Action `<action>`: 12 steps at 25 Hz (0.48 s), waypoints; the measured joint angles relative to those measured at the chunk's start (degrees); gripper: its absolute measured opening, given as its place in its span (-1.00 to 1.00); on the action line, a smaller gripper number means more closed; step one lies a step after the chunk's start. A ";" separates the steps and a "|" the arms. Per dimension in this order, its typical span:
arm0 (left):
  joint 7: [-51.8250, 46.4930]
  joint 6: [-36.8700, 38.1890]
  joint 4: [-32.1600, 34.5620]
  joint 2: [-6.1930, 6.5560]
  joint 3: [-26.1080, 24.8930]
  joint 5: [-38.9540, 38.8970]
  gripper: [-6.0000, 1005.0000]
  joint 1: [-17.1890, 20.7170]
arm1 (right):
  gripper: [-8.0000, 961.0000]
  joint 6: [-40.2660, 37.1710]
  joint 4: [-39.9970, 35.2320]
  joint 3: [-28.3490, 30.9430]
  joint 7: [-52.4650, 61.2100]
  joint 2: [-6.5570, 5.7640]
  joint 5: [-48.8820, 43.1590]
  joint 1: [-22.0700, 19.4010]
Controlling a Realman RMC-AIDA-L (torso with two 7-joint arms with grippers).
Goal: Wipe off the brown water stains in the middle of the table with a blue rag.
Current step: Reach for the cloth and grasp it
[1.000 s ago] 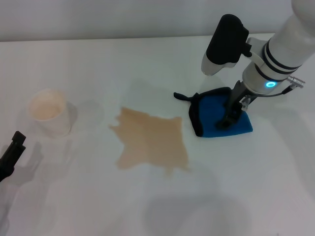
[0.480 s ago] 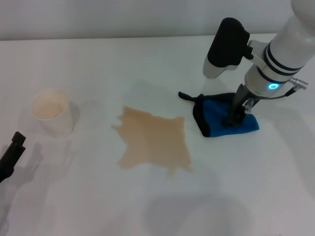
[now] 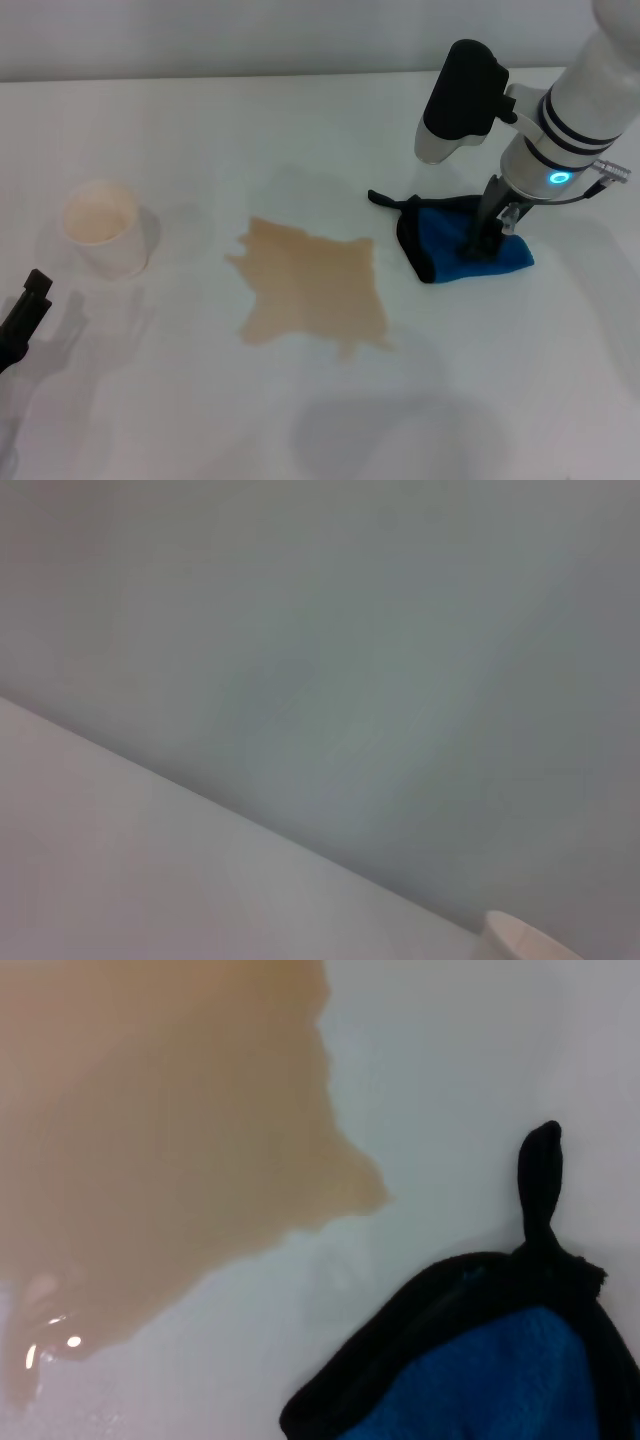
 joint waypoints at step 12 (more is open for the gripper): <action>0.00 0.07 0.00 0.00 0.00 -0.01 0.77 0.00 | -0.74 -2.26 -2.93 0.07 0.01 0.03 0.53 -0.12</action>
